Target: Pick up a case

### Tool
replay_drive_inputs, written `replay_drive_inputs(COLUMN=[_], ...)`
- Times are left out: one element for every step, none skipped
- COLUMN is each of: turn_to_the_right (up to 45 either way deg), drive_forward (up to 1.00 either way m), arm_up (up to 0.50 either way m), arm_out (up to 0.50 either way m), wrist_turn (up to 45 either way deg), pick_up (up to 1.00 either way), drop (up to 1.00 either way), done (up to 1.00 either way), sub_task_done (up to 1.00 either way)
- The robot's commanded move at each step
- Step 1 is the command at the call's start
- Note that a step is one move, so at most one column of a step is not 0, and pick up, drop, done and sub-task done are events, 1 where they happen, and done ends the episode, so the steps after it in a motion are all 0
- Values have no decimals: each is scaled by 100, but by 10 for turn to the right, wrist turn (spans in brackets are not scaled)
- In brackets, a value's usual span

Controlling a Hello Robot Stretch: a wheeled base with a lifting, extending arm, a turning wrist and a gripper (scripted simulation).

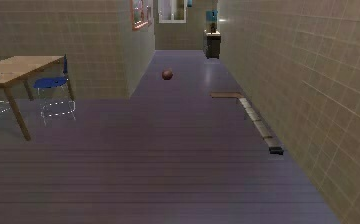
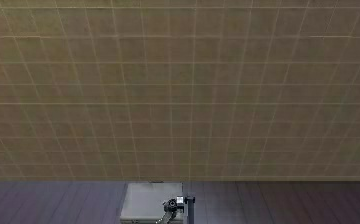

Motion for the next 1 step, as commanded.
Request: replay_drive_inputs(turn_to_the_right=[0], drive_forward=[0], arm_up=[0], arm_out=[0], wrist_turn=[450], pick_up=[0], drop=[0], done=[0], sub_task_done=[0])
